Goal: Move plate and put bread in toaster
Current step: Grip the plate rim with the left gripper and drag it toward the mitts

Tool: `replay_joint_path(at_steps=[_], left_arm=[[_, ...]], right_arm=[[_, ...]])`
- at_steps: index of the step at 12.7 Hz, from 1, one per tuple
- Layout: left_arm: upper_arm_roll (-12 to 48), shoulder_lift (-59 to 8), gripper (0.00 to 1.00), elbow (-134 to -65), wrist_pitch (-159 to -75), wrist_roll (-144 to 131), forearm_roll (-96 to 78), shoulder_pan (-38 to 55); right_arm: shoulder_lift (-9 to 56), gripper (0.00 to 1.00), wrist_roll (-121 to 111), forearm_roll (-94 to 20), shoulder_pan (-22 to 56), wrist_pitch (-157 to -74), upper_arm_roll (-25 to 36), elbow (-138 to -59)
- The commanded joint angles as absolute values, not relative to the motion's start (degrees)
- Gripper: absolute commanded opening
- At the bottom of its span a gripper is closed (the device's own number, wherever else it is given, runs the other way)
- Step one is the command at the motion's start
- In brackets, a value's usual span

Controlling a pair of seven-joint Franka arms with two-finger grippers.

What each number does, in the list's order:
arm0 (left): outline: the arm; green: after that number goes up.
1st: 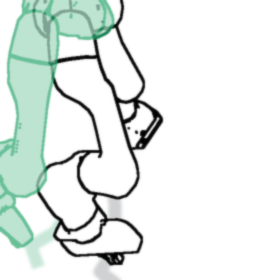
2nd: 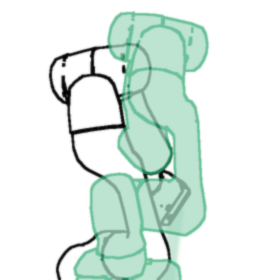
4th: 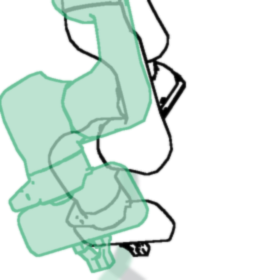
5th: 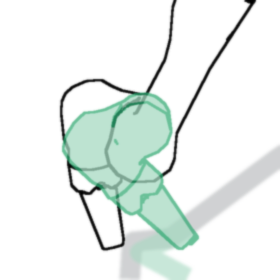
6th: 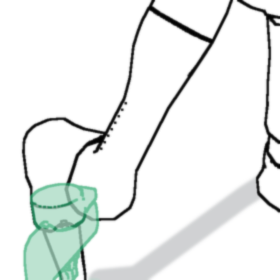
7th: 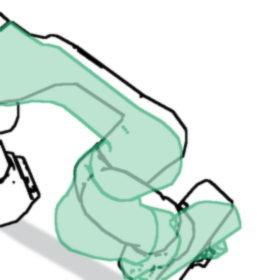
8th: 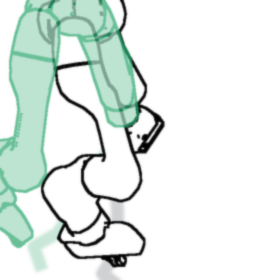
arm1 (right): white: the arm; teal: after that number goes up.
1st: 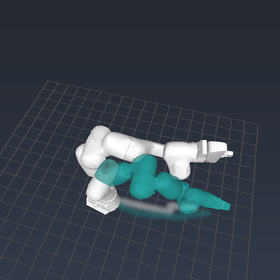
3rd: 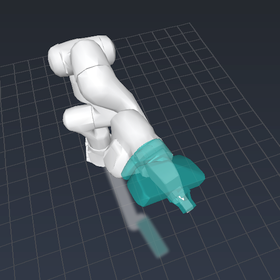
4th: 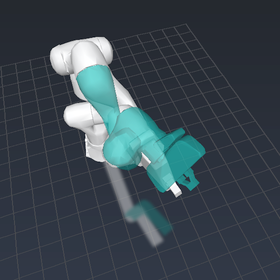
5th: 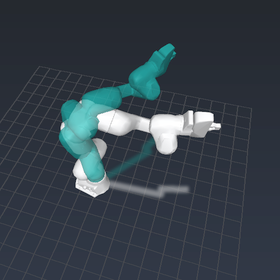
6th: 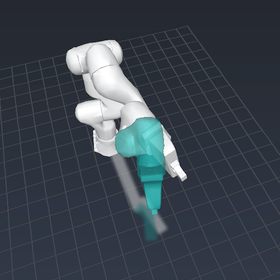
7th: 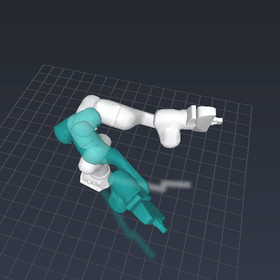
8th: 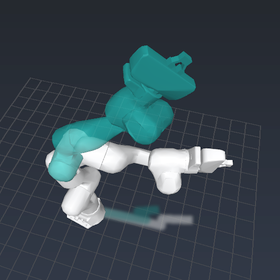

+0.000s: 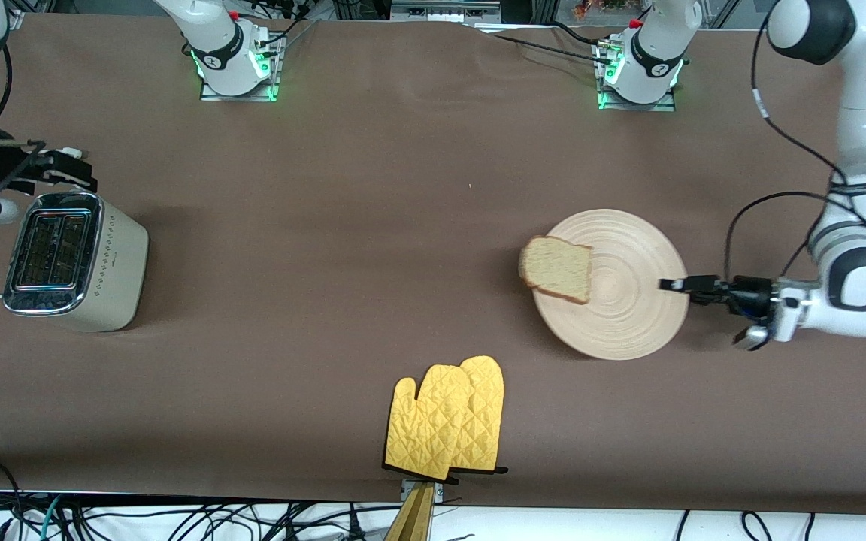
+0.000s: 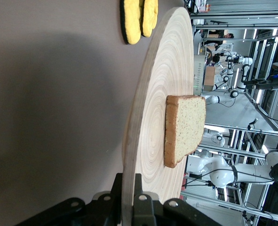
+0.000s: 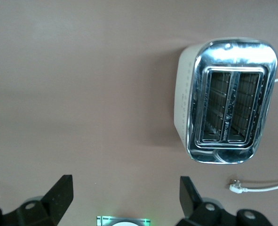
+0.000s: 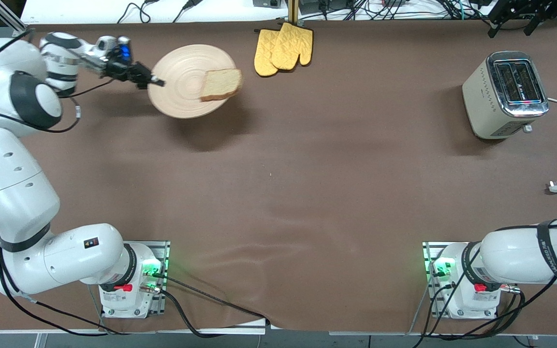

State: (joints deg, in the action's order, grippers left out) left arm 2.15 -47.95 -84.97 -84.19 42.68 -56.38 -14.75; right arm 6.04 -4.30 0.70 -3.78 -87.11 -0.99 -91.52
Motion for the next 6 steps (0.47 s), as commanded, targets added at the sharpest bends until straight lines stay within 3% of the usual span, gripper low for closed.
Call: replay_joint_path(at_steps=[1, 6], left_arm=[[1.41, -47.63, 0.0, -86.04, -87.17, 41.22, -61.68, -7.76], [1.23, -50.7, 0.0, -87.54, -95.35, 43.32, -73.62, 5.51]], right_arm=[[8.87, 1.0, -4.4, 0.7, -5.89, -86.75, -1.14, -90.35], [14.4, 1.0, -3.79, 0.36, -6.33, -87.19, -1.23, -90.26]])
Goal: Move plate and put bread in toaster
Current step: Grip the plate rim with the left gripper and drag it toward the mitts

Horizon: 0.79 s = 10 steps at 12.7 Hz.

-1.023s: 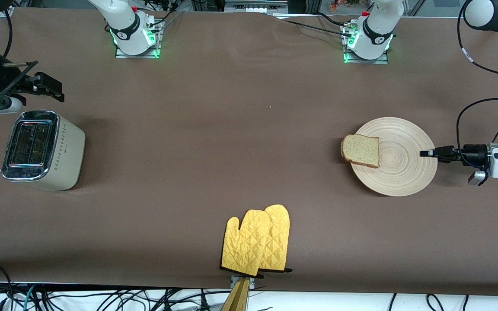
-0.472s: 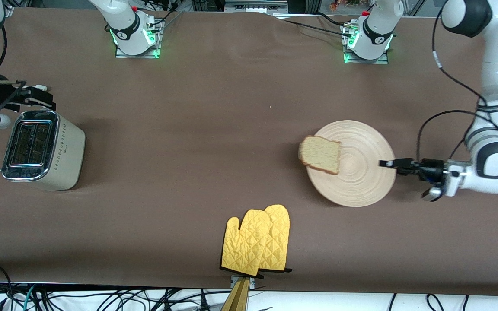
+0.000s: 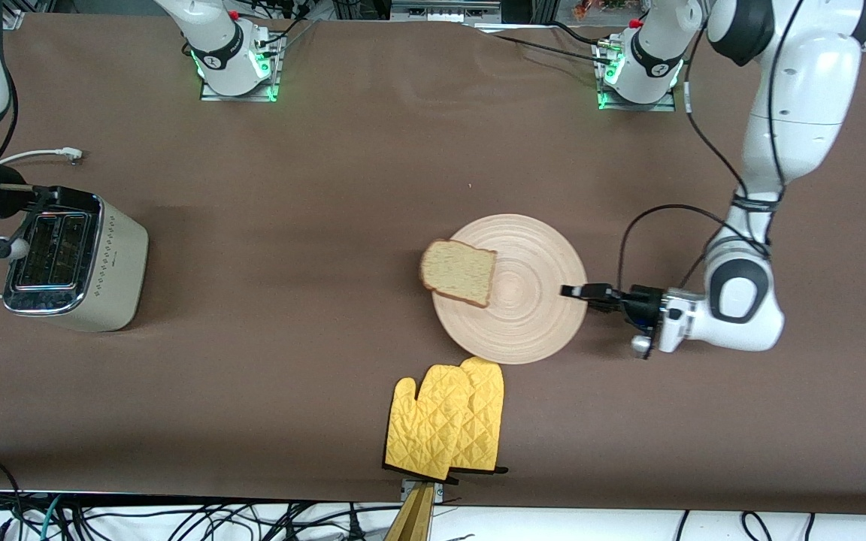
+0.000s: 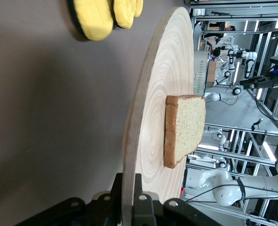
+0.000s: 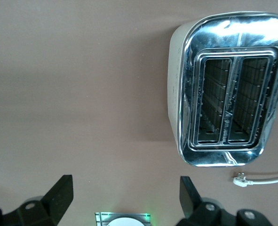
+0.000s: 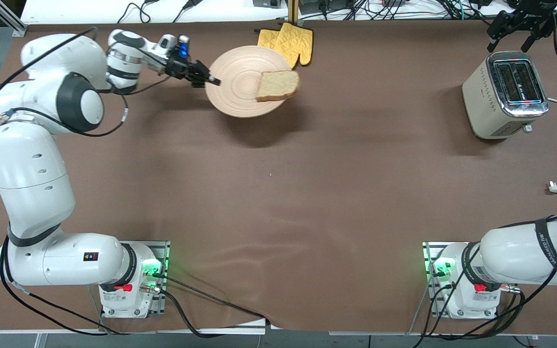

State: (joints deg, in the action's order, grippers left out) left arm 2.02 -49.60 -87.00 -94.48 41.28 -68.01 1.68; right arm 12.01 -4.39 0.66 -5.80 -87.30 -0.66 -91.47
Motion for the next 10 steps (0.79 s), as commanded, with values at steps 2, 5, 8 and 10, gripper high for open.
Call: replay_joint_path(at_steps=[2, 5, 8, 10], left_arm=[[1.23, -52.63, 0.0, -87.63, -99.82, 44.64, -78.37, 10.0], [1.06, -53.96, 0.0, -87.54, -104.31, 45.97, -81.91, 14.58], [0.79, -54.14, 0.09, -87.54, -106.26, 45.97, -81.74, 15.82], [0.44, -54.75, 0.35, -87.63, -106.26, 45.97, -81.74, 16.52]], right_arm=[[16.42, 1.0, -4.31, -5.94, -6.07, -86.49, -1.41, -90.35], [19.15, 1.0, -4.48, -13.16, -5.89, -87.1, -1.49, -90.35], [22.67, 1.0, -4.48, -16.6, -5.45, -87.89, -1.93, -90.35], [24.86, 1.0, -4.48, -20.63, -3.88, -88.67, -2.55, -90.44]])
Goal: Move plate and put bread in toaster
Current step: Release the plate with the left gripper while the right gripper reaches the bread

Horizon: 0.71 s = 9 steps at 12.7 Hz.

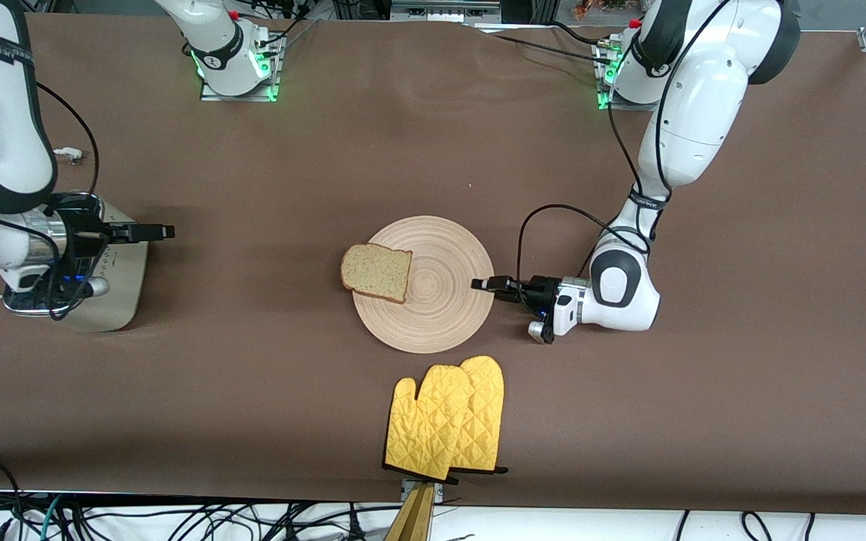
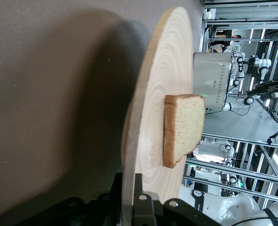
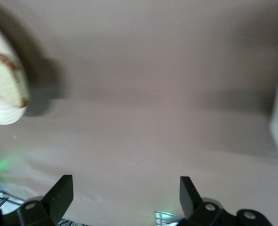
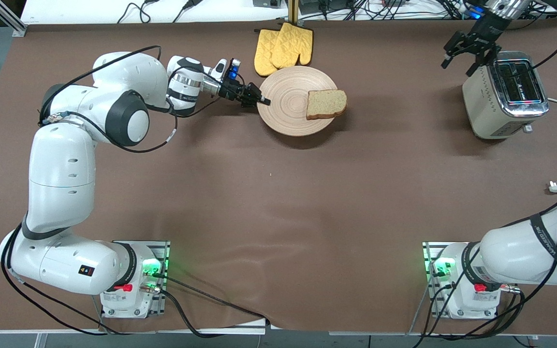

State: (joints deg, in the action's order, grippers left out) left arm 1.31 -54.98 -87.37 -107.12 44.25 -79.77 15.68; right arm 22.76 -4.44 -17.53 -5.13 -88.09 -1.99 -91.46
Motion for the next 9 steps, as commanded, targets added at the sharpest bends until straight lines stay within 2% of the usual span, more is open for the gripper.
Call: replay_joint_path(at_steps=[1, 4, 5, 7, 8, 9], left_arm=[[0.27, -54.93, 0.43, -87.63, -106.35, 45.97, -81.83, 16.78], [0.26, -54.93, 0.47, -87.63, -107.58, 45.97, -81.91, 16.96], [-0.08, -54.67, 0.54, -87.98, -107.58, 46.05, -81.91, 16.96], [-3.32, -52.4, 0.57, -89.55, -106.27, 45.88, -81.13, 16.7], [-4.73, -50.47, 0.72, -90.95, -105.13, 45.79, -80.95, 16.18], [-5.53, -47.93, 1.0, -92.79, -104.77, 45.79, -79.9, 15.21]], right_arm=[[25.66, 1.0, -4.4, -21.79, -2.65, -90.77, -2.55, -90.96], [26.97, 1.0, -3.52, -22.06, 2.53, -95.96, -2.55, -91.4], [27.24, 1.0, -3.52, -22.5, 4.11, -97.63, -2.55, -91.49], [28.21, 1.0, -3.43, -23.64, 7.98, -101.58, -2.64, -91.93], [28.39, 1.0, -3.43, -24.25, 10.09, -104.04, -2.55, -92.54], [28.39, 1.0, -3.43, -24.95, 11.24, -107.37, -2.64, -93.94]])
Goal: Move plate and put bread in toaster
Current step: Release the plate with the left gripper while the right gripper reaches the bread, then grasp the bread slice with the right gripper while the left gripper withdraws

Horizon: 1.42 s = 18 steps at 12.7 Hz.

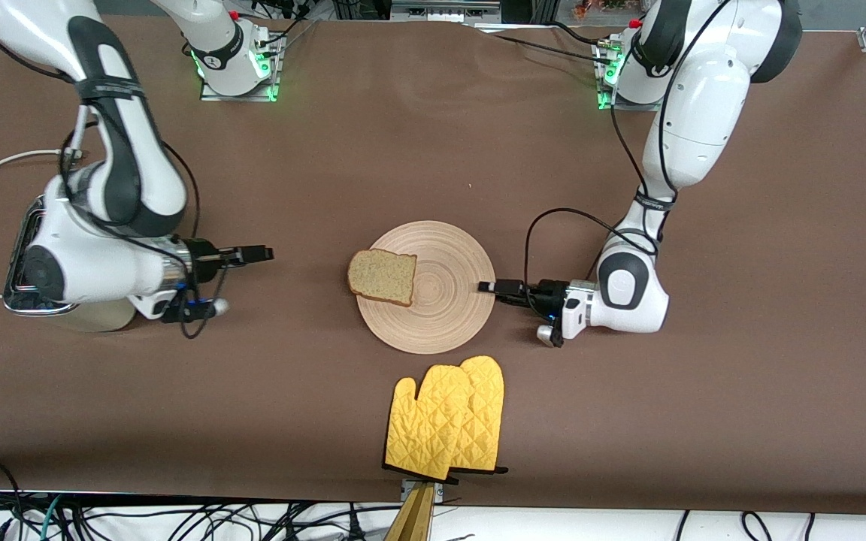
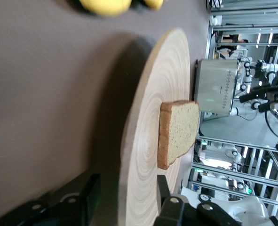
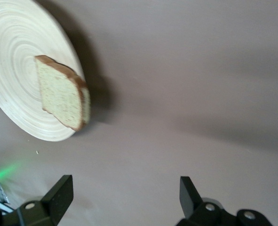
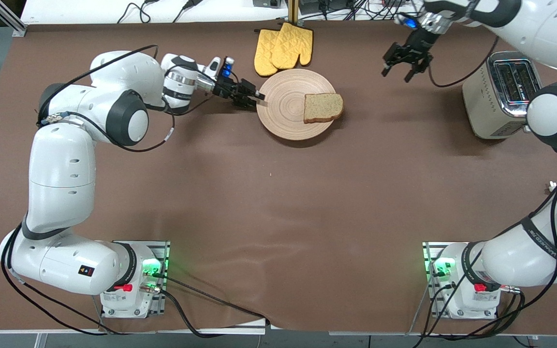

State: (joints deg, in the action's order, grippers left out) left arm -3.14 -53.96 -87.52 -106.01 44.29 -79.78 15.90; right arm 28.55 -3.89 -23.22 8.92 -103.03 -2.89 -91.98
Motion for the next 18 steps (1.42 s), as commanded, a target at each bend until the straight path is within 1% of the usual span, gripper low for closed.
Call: replay_joint_path(at_steps=[1, 3, 5, 6, 8, 9, 10, 11, 12, 13, 14, 15, 16, 17, 18], left_arm=[[-6.06, -44.94, 1.0, -94.29, -104.85, 45.36, -76.76, 13.9], [-6.06, -38.88, 1.0, -96.66, -106.16, 45.09, -68.86, 10.74], [-6.06, -31.94, 1.0, -102.36, -111.59, 45.18, -66.01, 8.88], [-5.98, -28.77, 1.0, -104.83, -114.41, 45.18, -65.83, 8.18], [-5.89, -21.31, 1.0, -110.53, -117.23, 45.09, -64.08, 5.03], [-5.89, -17.53, 1.0, -113.18, -118.73, 45.09, -64.07, 2.49], [-5.89, -14.79, 1.0, -115.2, -119.0, 45.09, -64.16, 1.07], [-5.89, -13.46, 1.0, -115.22, -119.0, 45.17, -63.73, 0.79], [-5.98, -11.19, 1.0, -115.66, -119.0, 45.18, -60.76, -0.17], [-5.89, -9.16, 1.0, -115.49, -119.0, 45.0, -54.99, -0.87], [-5.89, -6.88, 1.0, -115.4, -118.92, 43.52, -49.54, -0.97], [-5.89, -4.42, 1.0, -115.4, -118.65, 40.63, -44.44, -1.05], [-5.89, -2.22, 1.0, -115.31, -118.3, 37.47, -38.56, -1.05], [-5.71, 0.33, 1.0, -115.05, -118.04, 33.79, -31.88, -0.97], [-5.54, 2.53, 1.0, -114.79, -116.56, 30.01, -25.99, -0.71]], right_arm=[[28.39, 1.0, -3.43, -26.09, 12.73, -111.58, -2.64, -96.3], [28.3, 1.0, -3.43, -30.65, 16.5, -122.55, -2.72, -101.05], [28.91, 1.0, -3.43, -34.35, 18.8, -131.88, -2.72, -105.54], [29.96, 1.0, -3.43, -37.93, 19.68, -134.01, -2.72, -106.51], [31.81, 1.0, -4.48, -45.15, 21.44, -135.69, -2.72, -106.52], [32.51, 1.0, -4.48, -45.7, 22.14, -137.36, -2.72, -106.52], [33.04, 0.96, -4.48, -45.7, 22.32, -137.81, -2.72, -106.61], [33.48, 0.75, -4.83, -45.7, 22.32, -137.73, -2.72, -106.61], [33.66, 0.5, -5.7, -45.79, 22.32, -137.38, -2.72, -106.61], [33.75, 0.27, -5.71, -45.7, 22.24, -137.2, -2.72, -106.61], [33.49, 0.19, -5.71, -45.79, 22.15, -137.2, -2.64, -106.52], [33.05, 0.19, -5.89, -45.7, 22.06, -136.94, -2.64, -106.35], [32.79, 0.15, -5.89, -45.7, 21.97, -135.8, -2.46, -106.0], [31.83, 0.03, -5.89, -45.7, 21.89, -134.57, -2.2, -105.91], [31.56, 0.0, -6.15, -45.7, 21.8, -133.86, -2.02, -105.91]])
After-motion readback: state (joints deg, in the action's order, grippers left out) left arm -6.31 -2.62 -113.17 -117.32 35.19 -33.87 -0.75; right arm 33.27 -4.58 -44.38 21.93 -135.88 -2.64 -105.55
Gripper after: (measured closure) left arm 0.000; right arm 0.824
